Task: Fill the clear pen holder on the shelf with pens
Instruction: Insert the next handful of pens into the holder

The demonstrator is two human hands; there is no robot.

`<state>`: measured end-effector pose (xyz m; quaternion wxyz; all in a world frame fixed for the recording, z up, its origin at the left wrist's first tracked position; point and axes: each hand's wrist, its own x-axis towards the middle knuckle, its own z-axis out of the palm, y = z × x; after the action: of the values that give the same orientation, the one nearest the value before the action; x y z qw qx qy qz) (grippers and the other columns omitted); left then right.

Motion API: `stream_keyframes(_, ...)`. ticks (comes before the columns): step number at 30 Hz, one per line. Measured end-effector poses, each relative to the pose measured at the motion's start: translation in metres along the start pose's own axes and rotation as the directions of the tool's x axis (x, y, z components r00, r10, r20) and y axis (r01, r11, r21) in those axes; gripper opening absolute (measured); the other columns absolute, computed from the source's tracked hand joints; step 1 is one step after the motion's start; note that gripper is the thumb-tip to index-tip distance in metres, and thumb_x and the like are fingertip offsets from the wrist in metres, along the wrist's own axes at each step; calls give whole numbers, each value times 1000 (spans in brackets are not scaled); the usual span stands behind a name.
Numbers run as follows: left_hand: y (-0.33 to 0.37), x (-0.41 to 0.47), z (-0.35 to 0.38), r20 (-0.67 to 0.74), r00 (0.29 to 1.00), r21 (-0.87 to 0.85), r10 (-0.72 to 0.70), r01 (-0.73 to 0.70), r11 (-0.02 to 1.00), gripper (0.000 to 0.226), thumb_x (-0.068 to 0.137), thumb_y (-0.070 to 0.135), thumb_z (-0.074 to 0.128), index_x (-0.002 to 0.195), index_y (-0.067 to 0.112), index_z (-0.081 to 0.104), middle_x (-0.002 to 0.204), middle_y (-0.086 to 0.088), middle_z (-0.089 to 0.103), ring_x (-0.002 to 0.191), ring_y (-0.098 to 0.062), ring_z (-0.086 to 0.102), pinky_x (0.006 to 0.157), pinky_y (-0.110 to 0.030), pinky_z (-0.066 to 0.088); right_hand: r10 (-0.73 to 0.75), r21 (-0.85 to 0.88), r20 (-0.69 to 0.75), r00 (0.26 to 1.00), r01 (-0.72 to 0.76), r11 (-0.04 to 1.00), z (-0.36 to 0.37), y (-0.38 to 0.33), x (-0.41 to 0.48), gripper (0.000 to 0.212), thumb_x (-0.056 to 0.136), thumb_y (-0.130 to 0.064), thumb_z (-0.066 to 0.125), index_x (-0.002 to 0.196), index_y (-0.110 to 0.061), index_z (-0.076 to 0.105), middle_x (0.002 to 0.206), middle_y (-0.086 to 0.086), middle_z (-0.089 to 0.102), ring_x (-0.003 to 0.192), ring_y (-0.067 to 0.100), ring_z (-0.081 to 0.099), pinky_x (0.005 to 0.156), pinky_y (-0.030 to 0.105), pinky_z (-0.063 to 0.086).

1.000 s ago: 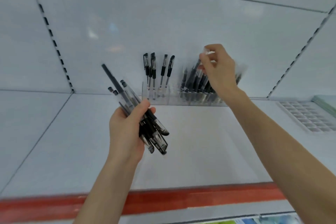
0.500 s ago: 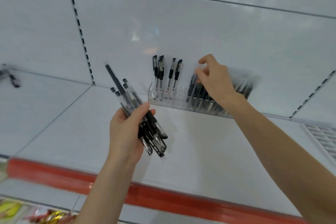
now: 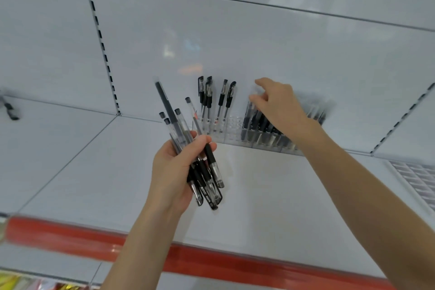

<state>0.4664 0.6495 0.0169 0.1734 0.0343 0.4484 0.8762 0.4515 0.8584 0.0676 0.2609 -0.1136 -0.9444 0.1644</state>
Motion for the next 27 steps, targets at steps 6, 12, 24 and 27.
stream_keyframes(6, -1, 5, 3, 38, 999, -2, 24, -24, 1000, 11, 78, 5, 64, 86, 11, 59, 70, -3, 72, 71, -14, 71, 58, -25, 57, 115, 477, 109, 987, -153, 866, -15, -35, -64, 16, 87, -28, 59, 77, -17, 65, 70, 0, 70, 65, 11, 67, 63, 22, 52)
stream_keyframes(12, -2, 11, 5, -6, 998, -22, 64, -64, 998, 8, 81, 6, 64, 83, 12, 58, 73, -6, 69, 73, -16, 68, 67, -31, 58, -3, 524, 343, 940, -188, 831, 5, -55, -110, 3, 78, -21, 70, 78, -21, 66, 69, -5, 69, 63, 4, 64, 66, 22, 53)
stream_keyframes(24, 0, 12, -21, -100, 995, 24, 22, -20, 1000, 5, 89, 6, 55, 91, 7, 59, 78, -6, 61, 75, -16, 65, 70, -29, 59, 105, 396, -131, 986, -45, 917, -35, -18, -12, 19, 86, -11, 59, 105, -13, 61, 91, -1, 62, 90, 19, 64, 89, 38, 52)
stream_keyframes(27, 0, 10, -24, -108, 994, 1, 26, -26, 1000, 5, 89, 5, 55, 90, 7, 59, 77, -6, 62, 74, -16, 66, 70, -29, 59, 67, 356, -164, 984, -4, 934, -28, -22, 13, 12, 84, -9, 60, 96, -11, 58, 86, 4, 63, 81, 19, 65, 84, 33, 54)
